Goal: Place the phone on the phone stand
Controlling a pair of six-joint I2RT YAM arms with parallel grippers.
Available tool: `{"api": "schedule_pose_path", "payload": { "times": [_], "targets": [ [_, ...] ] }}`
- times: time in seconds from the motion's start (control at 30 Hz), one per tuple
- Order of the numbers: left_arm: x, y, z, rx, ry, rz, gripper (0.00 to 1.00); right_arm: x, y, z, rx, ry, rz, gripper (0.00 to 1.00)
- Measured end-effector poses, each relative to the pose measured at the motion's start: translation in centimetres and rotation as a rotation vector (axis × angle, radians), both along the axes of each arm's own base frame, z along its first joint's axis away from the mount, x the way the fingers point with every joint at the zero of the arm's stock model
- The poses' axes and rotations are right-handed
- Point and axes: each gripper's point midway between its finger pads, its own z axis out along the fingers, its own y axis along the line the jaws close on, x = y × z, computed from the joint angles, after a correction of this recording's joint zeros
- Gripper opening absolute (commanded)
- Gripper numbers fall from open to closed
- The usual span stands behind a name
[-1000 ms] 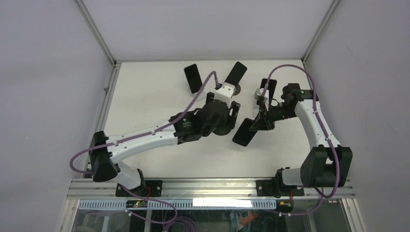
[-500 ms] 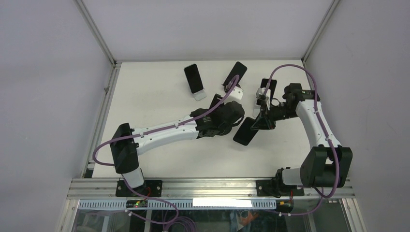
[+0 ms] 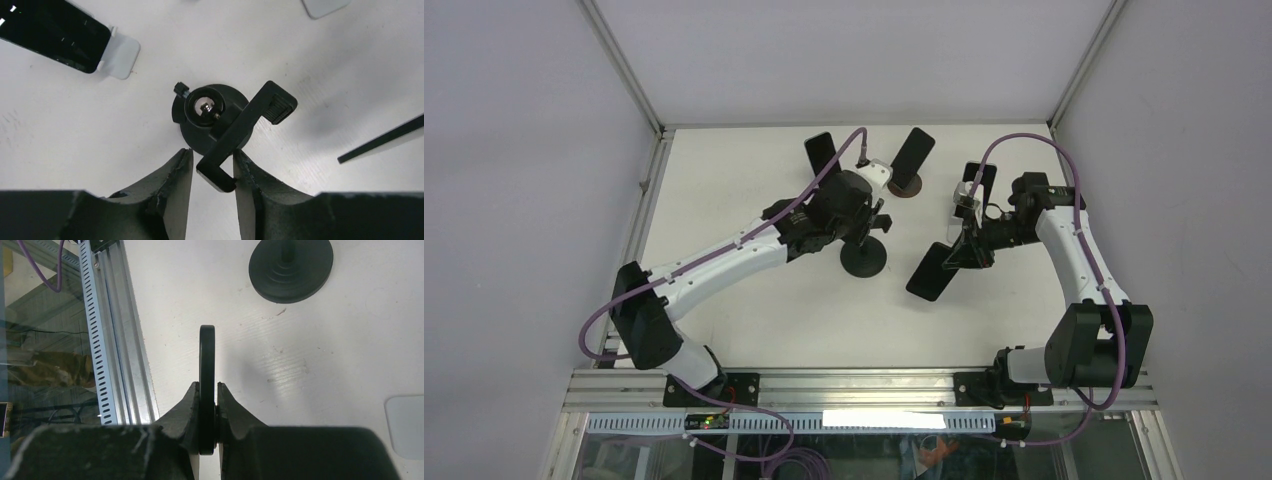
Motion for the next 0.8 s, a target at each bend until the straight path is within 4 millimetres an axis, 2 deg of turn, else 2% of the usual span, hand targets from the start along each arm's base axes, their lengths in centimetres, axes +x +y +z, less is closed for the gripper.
{"api": "schedule_pose_path", "payload": {
  "times": [0.37,0.43,0.63,0.73,0.8],
  "targets": [
    [-0.8,2.1,1.9,-0.011,-0.023,-0.123,0.52,-0.2,0.0,-0.3,0.001,0.01,0.0,0.0],
    [-1.2,2.5,2.1,-0.013,-0.027,-0.13,0.61,-0.2,0.0,-0.3,0.002,0.011,0.0,0.0],
    [-3.1,3.8,3.3,-0.094,-0.029,-0.118,0.97,-0.2,0.0,-0.3,0.002,0.012,0.0,0.0],
    [-4.1,4.3,4.4,-0.185,-0.035,-0.097,0.99,-0.2,0.0,-0.3,0.002,0.012,0.0,0.0],
    [-4.7,4.6,5.1,-0.256,-0.037,-0.077,0.95,-0.2,0.0,-0.3,0.002,0.013,0.0,0.0]
  ]
}}
